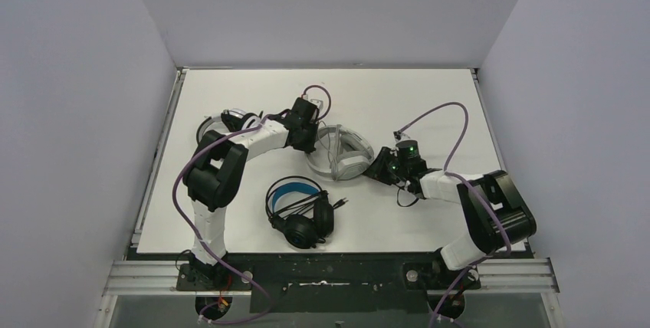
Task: Wrap the headphones
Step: Place the headphones at the center of the board.
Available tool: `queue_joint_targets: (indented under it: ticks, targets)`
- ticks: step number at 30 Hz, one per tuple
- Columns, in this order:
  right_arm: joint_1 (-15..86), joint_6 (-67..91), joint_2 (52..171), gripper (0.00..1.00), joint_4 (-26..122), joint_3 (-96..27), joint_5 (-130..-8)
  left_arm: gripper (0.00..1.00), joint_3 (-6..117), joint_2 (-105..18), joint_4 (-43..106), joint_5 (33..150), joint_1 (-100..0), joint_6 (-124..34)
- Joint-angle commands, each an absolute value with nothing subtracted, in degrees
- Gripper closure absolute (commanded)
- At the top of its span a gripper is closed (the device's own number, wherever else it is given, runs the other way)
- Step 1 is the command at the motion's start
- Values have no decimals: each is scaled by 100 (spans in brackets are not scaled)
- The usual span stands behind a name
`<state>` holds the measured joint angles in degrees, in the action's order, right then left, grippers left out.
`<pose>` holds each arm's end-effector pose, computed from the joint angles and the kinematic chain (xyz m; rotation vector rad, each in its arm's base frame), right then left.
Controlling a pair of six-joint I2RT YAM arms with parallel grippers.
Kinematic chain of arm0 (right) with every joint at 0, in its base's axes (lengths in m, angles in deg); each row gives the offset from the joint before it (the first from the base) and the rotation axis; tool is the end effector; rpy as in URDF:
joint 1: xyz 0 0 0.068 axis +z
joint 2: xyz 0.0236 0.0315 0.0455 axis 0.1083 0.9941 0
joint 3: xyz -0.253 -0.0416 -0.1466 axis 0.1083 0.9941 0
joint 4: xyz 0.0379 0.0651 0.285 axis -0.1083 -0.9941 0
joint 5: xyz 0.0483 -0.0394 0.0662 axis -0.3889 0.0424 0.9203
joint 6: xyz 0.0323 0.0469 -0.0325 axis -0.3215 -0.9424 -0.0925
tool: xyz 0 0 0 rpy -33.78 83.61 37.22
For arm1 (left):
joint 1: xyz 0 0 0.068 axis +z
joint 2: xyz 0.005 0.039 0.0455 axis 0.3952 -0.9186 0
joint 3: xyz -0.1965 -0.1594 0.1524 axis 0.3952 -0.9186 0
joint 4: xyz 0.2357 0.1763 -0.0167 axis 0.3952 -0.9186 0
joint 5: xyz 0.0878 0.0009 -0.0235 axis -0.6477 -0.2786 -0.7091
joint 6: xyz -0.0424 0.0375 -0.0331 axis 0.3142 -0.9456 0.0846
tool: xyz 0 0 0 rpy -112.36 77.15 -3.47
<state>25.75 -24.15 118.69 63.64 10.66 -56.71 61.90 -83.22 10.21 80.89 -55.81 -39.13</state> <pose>0.2780 0.1170 0.1131 0.3170 2.4350 0.9189 0.4002 -0.2529 0.1496 0.3233 2.5518 -0.2873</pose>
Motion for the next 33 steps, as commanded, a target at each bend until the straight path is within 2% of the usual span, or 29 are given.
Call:
queue_joint_targets:
  ticks: [1,10,13,18,22,25,29,33]
  targets:
    - [2506,-1934,11573,75,5940,914,-5896,95,6492,-8339,845,8287,-5589,-3861]
    - [2487,-1214,10256,62,3804,543,-6947,76,6603,-8286,442,7999,-5544,-3861]
    - [2481,-1044,9912,55,3393,444,-7104,70,6612,-8221,312,7948,-5519,-3845]
    - [2483,-768,9695,51,3036,185,-7170,65,6630,-8018,230,7935,-5510,-3843]
    - [2478,-655,9672,49,2945,91,-7084,61,6842,-7996,73,7973,-5518,-3908]
    - [2472,-543,9738,39,3210,190,-6818,59,6953,-8072,7,8234,-5503,-3897]
    - [2457,-383,10157,32,3731,287,-6301,58,7272,-8382,-216,8277,-5517,-3931]
    - [2315,-590,10831,33,4268,227,-5970,57,7381,-8665,-227,8230,-5510,-3905]
